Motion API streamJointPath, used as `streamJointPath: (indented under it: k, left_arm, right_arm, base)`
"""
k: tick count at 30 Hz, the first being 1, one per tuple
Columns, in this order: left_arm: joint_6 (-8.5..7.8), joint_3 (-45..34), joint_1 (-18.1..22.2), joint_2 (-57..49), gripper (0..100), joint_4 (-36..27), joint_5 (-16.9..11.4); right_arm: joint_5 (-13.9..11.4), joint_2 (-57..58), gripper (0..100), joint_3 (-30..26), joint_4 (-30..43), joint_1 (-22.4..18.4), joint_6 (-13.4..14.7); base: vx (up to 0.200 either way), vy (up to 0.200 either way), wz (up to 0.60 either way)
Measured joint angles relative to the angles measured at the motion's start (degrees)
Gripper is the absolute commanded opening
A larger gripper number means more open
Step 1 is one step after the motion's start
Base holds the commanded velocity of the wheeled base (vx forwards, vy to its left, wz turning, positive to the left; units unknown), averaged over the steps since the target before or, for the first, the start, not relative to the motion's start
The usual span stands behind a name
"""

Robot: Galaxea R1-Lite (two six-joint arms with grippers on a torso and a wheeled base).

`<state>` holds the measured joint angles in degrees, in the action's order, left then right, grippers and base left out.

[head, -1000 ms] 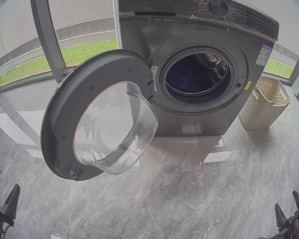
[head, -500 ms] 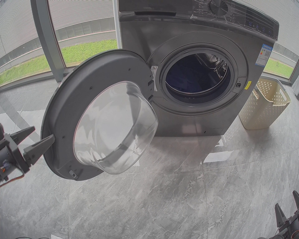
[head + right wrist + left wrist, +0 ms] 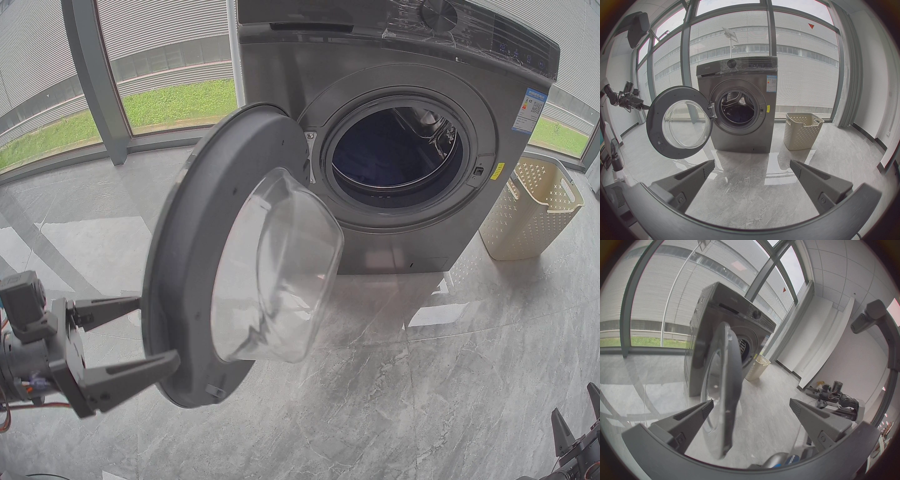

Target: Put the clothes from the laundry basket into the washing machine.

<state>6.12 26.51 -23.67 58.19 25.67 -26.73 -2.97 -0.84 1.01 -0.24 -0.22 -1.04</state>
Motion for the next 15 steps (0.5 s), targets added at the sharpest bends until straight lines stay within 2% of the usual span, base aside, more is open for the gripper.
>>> streamJointPath:
  k: [4, 7, 9, 15]
  left_arm:
    - [0.61, -0.13, -3.3, -3.17, 100, -4.41, 3.45]
    - [0.69, 0.3, -2.47, -4.36, 100, -4.57, 7.8]
    - [0.52, 0.66, -1.18, -4.41, 100, -4.57, 9.69]
    - [-1.01, 2.12, 0.37, -0.83, 100, -4.25, 11.35]
  right_arm:
    - [0.0, 0.0, 100, 0.0, 0.0, -0.05, 0.02]
    - [0.0, 0.0, 100, 0.0, 0.0, -0.05, 0.02]
    - [0.0, -0.01, 100, 0.0, 0.0, -0.05, 0.0]
    - [0.02, -0.01, 100, 0.0, 0.0, -0.07, 0.02]
  base:
    - [0.0, 0.0, 0.0]
    - [0.0, 0.0, 0.0]
    - [0.0, 0.0, 0.0]
    - [0.0, 0.0, 0.0]
